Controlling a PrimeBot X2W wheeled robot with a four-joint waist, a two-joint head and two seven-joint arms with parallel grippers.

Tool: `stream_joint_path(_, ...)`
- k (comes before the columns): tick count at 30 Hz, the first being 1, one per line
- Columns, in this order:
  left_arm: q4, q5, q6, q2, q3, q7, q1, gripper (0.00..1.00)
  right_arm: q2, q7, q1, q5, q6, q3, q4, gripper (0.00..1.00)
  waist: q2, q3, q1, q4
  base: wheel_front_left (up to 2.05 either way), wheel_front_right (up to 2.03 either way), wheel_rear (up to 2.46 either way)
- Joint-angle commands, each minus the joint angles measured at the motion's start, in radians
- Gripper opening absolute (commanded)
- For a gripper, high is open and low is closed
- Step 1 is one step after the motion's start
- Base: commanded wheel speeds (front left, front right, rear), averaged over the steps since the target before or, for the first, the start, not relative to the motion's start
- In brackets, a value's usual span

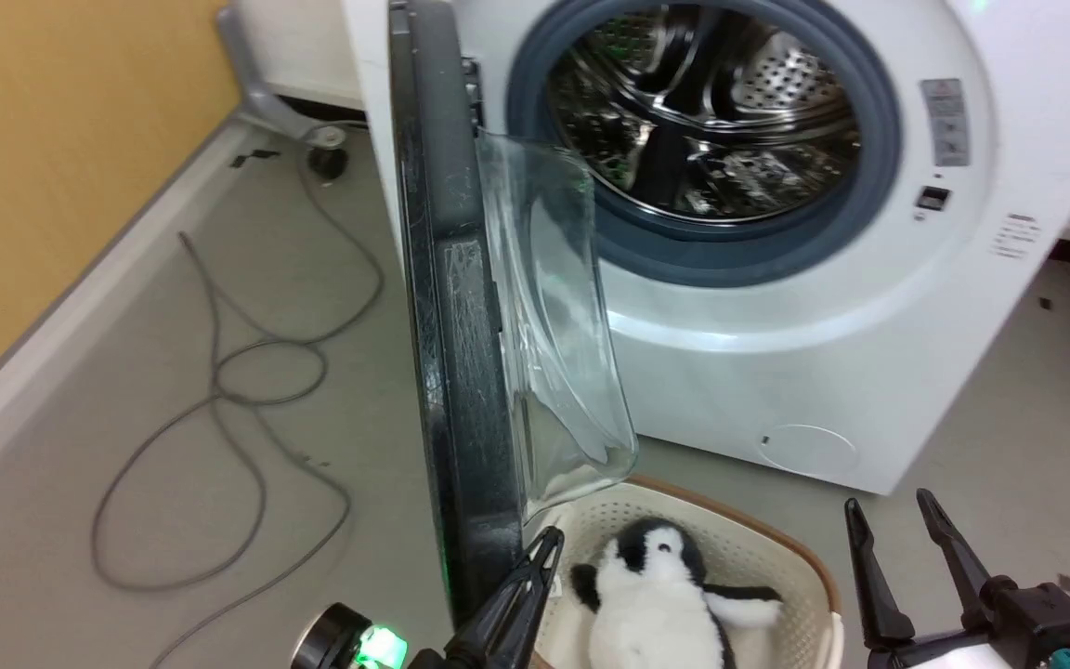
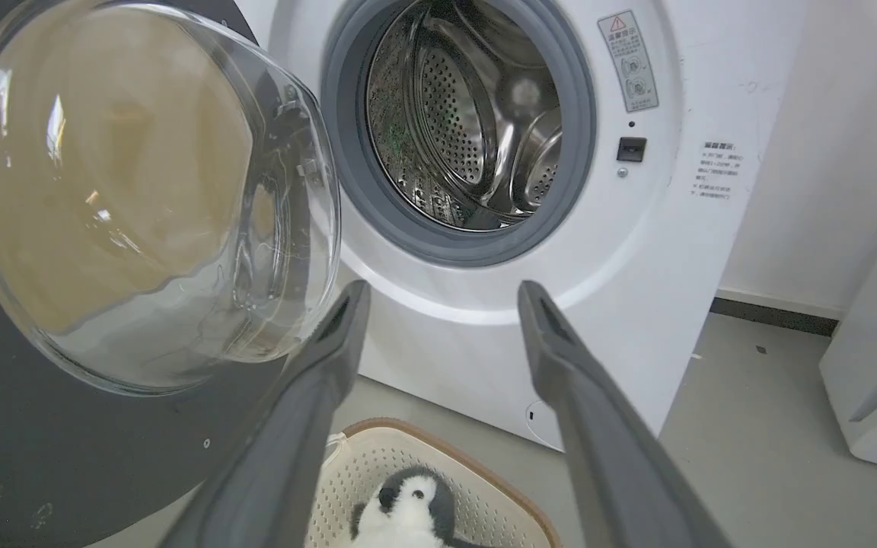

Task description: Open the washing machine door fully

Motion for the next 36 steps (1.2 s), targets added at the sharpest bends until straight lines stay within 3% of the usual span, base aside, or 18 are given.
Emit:
stream_joint_path(1, 0.001, -0.002, 0.008, 0.008, 0.013, -0.004, 0.011, 0.00, 0.004, -0.005, 0.014, 0.002, 0.001, 0.002, 0.001, 1.00, 0.0000, -0.001, 0.0000, 0.019, 0.00, 0.00, 0.00)
stream_joint_path(15, 0.017, -0.024, 0.036, 0.024, 0.095, -0.004, 0.043, 0.00, 0.004, -0.005, 0.005, -0.002, 0.001, 0.006, -0.002, 1.00, 0.0000, 0.023, 0.0000, 0.109, 0.00, 0.00, 0.00)
stream_joint_path(29, 0.062, -0.086, 0.082, 0.060, 0.349, -0.004, -0.003, 0.00, 0.004, -0.005, -0.016, -0.026, 0.001, 0.003, -0.006, 1.00, 0.0000, 0.068, 0.0000, 0.148, 0.00, 0.00, 0.00)
stream_joint_path(36, 0.104, -0.123, 0.086, 0.030, 0.471, -0.004, -0.056, 0.00, 0.004, -0.005, -0.031, -0.048, 0.001, -0.001, -0.006, 1.00, 0.0000, 0.109, 0.0000, 0.151, 0.00, 0.00, 0.00)
